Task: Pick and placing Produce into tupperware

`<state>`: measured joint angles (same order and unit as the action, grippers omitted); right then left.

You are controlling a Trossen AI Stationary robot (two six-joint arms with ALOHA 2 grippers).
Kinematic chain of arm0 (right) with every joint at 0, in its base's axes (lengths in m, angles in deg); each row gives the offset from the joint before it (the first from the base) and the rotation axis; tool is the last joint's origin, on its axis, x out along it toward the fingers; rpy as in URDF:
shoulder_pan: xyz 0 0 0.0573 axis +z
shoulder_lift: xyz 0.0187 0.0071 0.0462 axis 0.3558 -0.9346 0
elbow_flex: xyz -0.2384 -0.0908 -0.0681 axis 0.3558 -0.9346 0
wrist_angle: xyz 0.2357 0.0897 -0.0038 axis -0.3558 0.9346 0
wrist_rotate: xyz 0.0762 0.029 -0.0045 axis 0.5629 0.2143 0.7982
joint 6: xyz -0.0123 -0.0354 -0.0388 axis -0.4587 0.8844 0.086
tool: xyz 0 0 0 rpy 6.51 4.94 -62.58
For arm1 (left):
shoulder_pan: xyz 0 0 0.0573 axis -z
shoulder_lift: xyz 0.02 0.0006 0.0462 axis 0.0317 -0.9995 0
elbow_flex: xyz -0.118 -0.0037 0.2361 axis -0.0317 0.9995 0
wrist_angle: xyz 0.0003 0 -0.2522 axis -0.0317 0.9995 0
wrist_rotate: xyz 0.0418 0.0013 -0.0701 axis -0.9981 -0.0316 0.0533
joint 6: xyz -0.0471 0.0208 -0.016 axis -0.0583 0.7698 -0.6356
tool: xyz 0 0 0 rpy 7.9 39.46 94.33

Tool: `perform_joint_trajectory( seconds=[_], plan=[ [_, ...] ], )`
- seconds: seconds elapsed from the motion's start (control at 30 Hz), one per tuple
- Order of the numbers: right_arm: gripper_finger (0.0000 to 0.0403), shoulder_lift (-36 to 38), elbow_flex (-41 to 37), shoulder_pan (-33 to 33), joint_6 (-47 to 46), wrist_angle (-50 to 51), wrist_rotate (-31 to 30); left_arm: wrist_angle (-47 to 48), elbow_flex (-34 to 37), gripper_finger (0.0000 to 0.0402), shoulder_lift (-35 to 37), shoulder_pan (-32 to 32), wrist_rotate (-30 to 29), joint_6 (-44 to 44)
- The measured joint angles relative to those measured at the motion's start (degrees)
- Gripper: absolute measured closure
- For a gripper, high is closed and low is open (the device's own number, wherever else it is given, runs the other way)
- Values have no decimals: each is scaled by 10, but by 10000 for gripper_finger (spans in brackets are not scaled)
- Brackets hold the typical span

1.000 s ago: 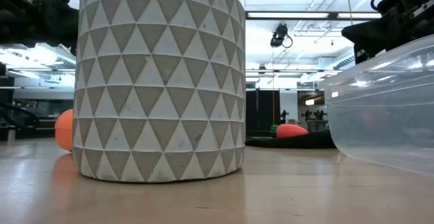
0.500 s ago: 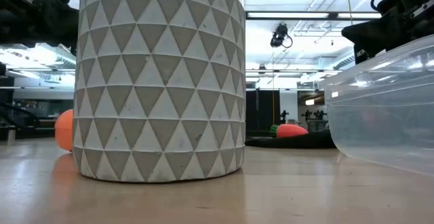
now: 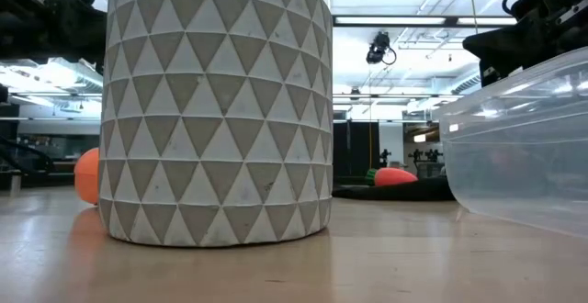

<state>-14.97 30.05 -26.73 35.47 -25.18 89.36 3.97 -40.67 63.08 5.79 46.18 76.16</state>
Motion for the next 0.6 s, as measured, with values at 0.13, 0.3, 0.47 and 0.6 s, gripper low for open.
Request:
perform_joint_trajectory(
  seconds=[0.13,0.3,0.47,0.6],
  plan=[
    [376,0,0,0,0,0,0,-1,0,342,0,0,0,0],
    [376,0,0,0,0,0,0,-1,0,348,0,0,0,0],
    [376,0,0,0,0,0,0,-3,0,350,0,0,0,0],
    [376,0,0,0,0,0,0,-8,0,344,0,0,0,0]
  ],
)
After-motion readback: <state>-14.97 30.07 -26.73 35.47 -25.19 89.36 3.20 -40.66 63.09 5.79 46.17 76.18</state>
